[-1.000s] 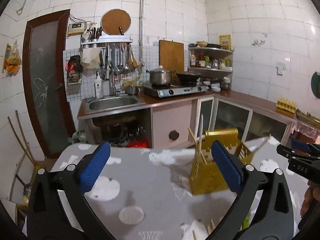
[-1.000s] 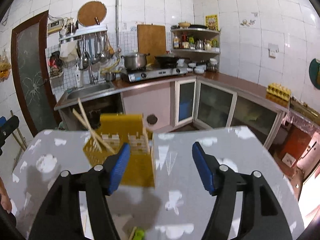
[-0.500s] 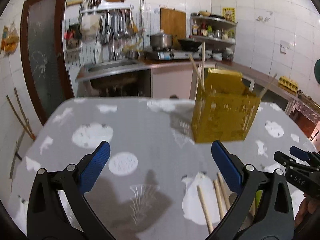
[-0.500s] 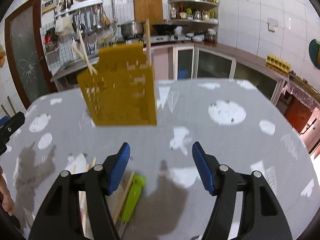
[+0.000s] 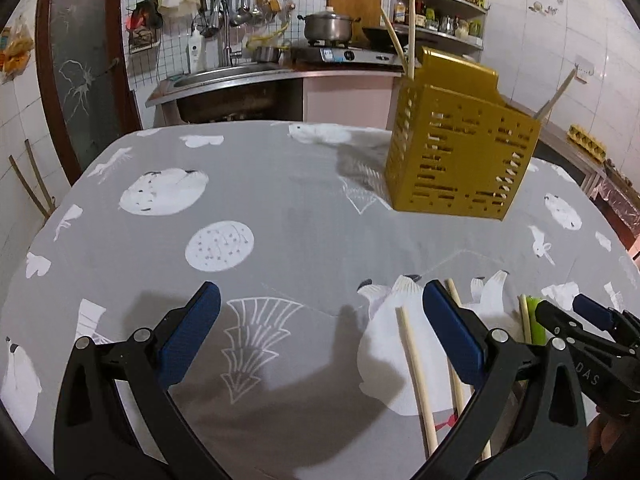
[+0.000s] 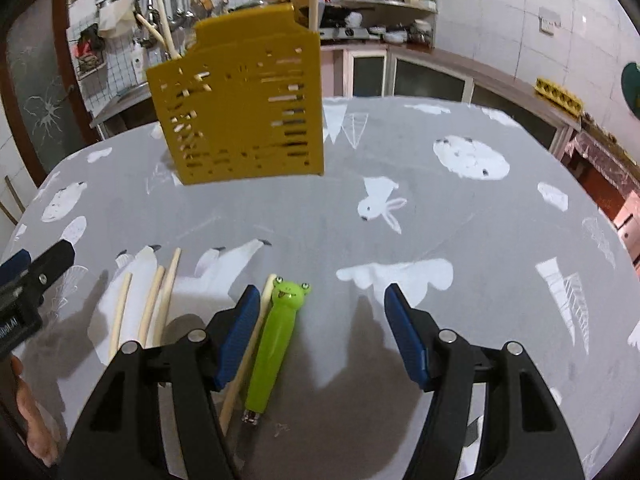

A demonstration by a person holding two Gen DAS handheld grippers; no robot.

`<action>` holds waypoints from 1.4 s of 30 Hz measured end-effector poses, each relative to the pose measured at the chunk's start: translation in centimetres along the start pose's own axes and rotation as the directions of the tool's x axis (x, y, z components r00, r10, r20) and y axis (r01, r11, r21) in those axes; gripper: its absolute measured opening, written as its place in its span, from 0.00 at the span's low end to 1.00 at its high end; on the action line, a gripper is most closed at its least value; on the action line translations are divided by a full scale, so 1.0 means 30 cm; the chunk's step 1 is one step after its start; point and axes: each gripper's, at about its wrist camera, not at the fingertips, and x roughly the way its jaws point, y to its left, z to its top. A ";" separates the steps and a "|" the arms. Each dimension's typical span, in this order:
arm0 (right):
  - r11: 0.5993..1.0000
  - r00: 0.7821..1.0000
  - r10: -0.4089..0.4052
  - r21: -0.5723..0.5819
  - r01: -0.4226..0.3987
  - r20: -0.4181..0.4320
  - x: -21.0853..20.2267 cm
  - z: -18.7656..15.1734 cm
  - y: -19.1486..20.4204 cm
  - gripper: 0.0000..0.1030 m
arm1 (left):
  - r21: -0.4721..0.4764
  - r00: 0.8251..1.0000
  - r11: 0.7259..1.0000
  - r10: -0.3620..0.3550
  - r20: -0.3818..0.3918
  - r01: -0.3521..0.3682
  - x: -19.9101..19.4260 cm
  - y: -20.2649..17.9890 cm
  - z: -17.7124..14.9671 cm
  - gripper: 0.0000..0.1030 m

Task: Organize utensils
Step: 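Bring both open tools back down toward the remaining utensils, then grasp the green frog-handled fork with the right tool while the left tool grasps a chopstick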

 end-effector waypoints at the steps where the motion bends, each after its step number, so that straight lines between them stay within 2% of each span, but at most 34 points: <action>1: 1.000 1.000 -0.007 0.001 0.007 -0.011 0.009 -0.003 0.003 0.60 | -0.002 1.000 1.000 0.001 -0.007 -0.001 0.005 -0.003 -0.001 0.95; 2: 1.000 1.000 -0.009 0.004 0.009 -0.022 0.016 -0.006 0.003 0.55 | -0.005 1.000 1.000 0.002 -0.016 -0.002 0.009 -0.005 -0.002 0.95; 6: 0.999 0.999 0.017 0.028 -0.016 -0.045 0.037 -0.011 0.004 0.44 | -0.018 0.999 1.000 -0.001 -0.053 0.000 0.028 -0.014 -0.008 0.95; 8: 0.999 0.998 0.035 0.033 -0.033 -0.057 0.048 -0.010 0.007 0.36 | -0.027 0.997 1.000 -0.012 -0.075 0.010 0.042 -0.018 -0.015 0.95; 11: 0.999 0.998 0.028 0.020 -0.027 -0.054 0.068 -0.004 0.017 0.29 | -0.025 0.995 0.999 -0.023 -0.099 0.021 0.059 -0.029 -0.023 0.95; 18: 0.997 0.995 0.082 0.005 -0.082 -0.053 0.083 0.020 -0.007 0.24 | 0.003 0.989 0.999 -0.038 -0.146 0.039 0.093 -0.066 -0.036 0.94; 21: 0.995 0.994 0.097 0.015 -0.097 -0.050 0.083 0.020 -0.015 0.24 | 0.015 0.983 0.998 -0.062 -0.172 0.066 0.116 -0.091 -0.044 0.84; 23: 0.996 0.995 0.088 0.001 -0.088 -0.044 0.083 0.019 -0.006 0.24 | 0.021 0.979 0.997 -0.067 -0.195 0.072 0.132 -0.103 -0.052 0.73; 24: 0.996 0.996 0.084 -0.005 -0.085 -0.041 0.082 0.018 -0.004 0.24 | 0.023 0.978 0.998 -0.060 -0.200 0.066 0.135 -0.107 -0.055 0.72; 27: 0.997 0.996 0.082 -0.008 -0.082 -0.034 0.082 0.016 -0.001 0.24 | 0.039 0.980 0.998 -0.045 -0.192 0.054 0.134 -0.120 -0.057 0.62; 29: 0.996 0.996 0.085 -0.005 -0.085 -0.033 0.082 0.015 -0.007 0.24 | 0.046 0.981 0.998 -0.039 -0.190 0.048 0.134 -0.127 -0.057 0.49; 33: 0.997 0.996 0.081 -0.009 -0.081 -0.029 0.081 0.013 -0.005 0.24 | 0.040 0.981 0.999 -0.027 -0.191 0.036 0.135 -0.132 -0.055 0.36; 35: 0.997 0.996 0.081 -0.009 -0.081 -0.028 0.080 0.011 -0.004 0.24 | 0.050 0.981 0.998 -0.027 -0.193 0.037 0.130 -0.140 -0.055 0.25; 41: 0.997 0.997 0.077 -0.015 -0.078 -0.028 0.077 0.013 -0.002 0.24 | 0.060 0.978 0.997 -0.033 -0.207 0.047 0.134 -0.155 -0.050 0.07; 42: 0.997 0.997 0.078 -0.015 -0.079 -0.027 0.076 0.014 -0.002 0.24 | 0.062 0.978 0.997 -0.032 -0.208 0.046 0.135 -0.157 -0.050 0.07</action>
